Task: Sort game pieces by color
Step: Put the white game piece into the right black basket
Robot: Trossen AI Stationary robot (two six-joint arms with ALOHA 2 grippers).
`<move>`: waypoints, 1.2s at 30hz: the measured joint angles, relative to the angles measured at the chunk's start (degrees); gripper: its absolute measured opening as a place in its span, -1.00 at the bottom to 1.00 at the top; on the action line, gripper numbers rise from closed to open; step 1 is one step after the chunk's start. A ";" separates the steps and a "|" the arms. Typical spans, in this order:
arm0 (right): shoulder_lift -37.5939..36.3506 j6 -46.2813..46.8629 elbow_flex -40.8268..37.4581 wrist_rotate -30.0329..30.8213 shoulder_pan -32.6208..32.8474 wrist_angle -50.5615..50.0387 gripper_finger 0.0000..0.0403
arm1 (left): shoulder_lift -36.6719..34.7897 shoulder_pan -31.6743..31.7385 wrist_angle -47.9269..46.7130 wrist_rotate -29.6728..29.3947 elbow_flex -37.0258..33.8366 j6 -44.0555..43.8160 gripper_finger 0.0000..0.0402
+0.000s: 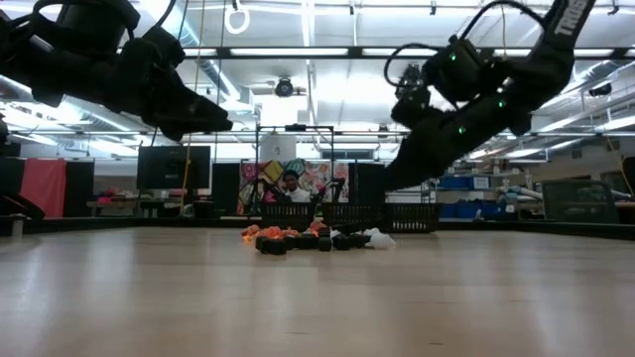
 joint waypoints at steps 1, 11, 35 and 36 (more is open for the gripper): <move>1.37 -0.55 -0.02 0.81 0.26 1.01 0.21 | 0.01 0.00 -0.06 0.00 0.00 0.00 -0.17; 11.07 -1.12 0.05 -2.06 -1.04 10.11 0.22 | 0.01 0.00 -0.05 0.00 0.00 2.38 -0.17; 12.94 -5.77 -1.76 -2.16 -0.67 9.78 -0.49 | 0.02 0.00 -0.81 -0.01 0.00 2.40 -0.17; 12.61 -5.85 -1.75 -2.12 -0.67 9.12 -0.50 | 0.01 0.00 -0.87 0.00 0.00 2.40 -0.17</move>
